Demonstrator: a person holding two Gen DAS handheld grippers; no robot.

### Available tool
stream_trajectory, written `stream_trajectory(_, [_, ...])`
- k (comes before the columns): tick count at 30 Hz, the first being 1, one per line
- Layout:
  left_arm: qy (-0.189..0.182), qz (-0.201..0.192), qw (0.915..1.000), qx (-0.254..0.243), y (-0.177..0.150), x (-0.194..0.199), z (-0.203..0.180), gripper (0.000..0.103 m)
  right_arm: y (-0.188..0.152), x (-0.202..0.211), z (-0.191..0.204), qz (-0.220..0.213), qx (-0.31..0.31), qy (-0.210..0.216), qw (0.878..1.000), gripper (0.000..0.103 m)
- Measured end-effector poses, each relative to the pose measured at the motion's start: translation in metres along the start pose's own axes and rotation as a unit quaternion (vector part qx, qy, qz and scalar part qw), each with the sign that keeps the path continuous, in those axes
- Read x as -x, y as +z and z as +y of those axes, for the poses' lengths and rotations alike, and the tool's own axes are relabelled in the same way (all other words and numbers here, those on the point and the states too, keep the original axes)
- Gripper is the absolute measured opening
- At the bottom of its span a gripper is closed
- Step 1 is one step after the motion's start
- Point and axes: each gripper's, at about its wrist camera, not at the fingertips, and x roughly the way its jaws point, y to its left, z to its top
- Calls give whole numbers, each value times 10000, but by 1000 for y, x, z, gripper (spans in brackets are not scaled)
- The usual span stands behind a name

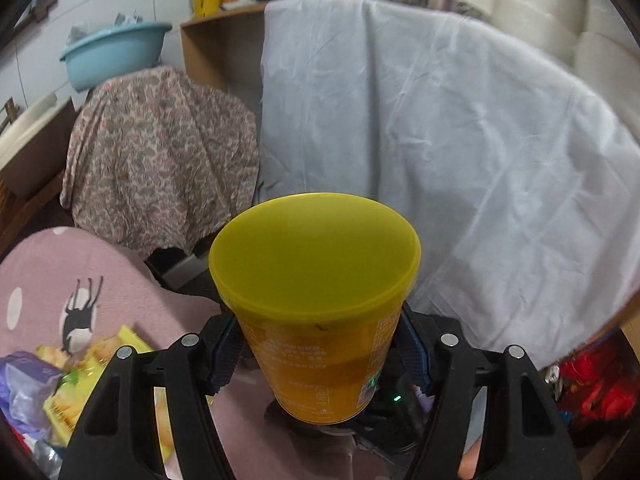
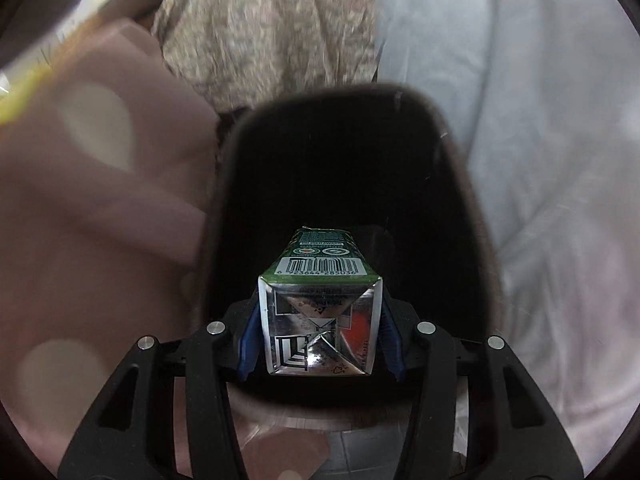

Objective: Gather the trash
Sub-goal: 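Carry the can and carton to the brown bin and open both tools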

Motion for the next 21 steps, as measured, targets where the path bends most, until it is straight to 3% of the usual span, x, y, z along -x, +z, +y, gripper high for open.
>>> stream_trajectory(4, [336, 321, 9989, -32, 12, -44, -4, 66, 5, -40, 0, 460, -14, 41, 9989, 50])
stream_trajectory(8, [372, 553, 9977, 151, 23, -71, -1, 66, 5, -63, -1, 757, 69, -68, 9971, 51])
stream_trajectory(9, [415, 607, 9972, 153, 25, -77, -1, 66, 5, -64, 1, 770, 112, -72, 9969, 53])
stream_trajectory(10, [496, 659, 9965, 133, 25, -83, -2, 66, 6, -65, 1, 769, 138, -91, 9969, 64])
stream_trajectory(11, [606, 733, 9954, 100, 26, -91, -3, 66, 5, -65, 1, 750, 139, -120, 9970, 76])
stream_trajectory(12, [662, 782, 9947, 98, 26, -96, -2, 66, 4, -63, 1, 694, 126, -147, 9974, 78])
stream_trajectory(21, [770, 1285, 9886, 136, 24, -138, -6, 66, -13, 16, 6, -368, 89, -102, 9992, 82])
